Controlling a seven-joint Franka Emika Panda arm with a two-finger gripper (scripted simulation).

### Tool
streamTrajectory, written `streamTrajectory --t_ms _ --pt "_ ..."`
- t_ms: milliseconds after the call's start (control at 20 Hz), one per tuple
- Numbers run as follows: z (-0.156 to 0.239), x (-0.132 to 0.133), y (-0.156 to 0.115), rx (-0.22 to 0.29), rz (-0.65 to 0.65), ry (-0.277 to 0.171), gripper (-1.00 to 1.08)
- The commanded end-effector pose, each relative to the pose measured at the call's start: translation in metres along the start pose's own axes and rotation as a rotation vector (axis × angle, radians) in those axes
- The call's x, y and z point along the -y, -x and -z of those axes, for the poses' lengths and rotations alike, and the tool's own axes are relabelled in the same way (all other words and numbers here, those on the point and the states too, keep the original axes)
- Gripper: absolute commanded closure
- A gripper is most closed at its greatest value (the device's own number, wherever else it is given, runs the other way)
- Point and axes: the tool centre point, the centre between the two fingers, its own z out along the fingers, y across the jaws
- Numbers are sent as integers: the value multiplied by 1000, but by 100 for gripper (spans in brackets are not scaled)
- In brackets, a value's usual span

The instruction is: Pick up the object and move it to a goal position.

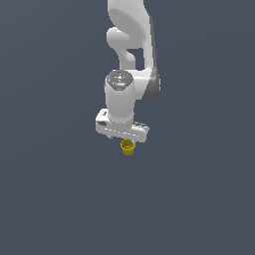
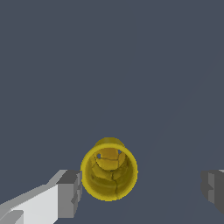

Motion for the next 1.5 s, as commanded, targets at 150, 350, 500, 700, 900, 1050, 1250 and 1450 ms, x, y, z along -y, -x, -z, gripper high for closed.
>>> streamTrajectory --t_ms 150,350,500,700,900,1050,1250,1450 --pt "-17 10 10 6 -137 -7 -92" --pt "-26 16 16 9 -220 -10 -92" --pt "-32 19 20 11 -269 -11 -92" --pt "-37 21 23 13 -316 -12 -92" --pt "-40 23 25 14 -342 -13 -92" --pt "-41 23 26 15 -348 -13 -92" --pt "-44 23 26 15 -343 -13 -92" --pt "-59 23 26 15 -345 -13 -92"
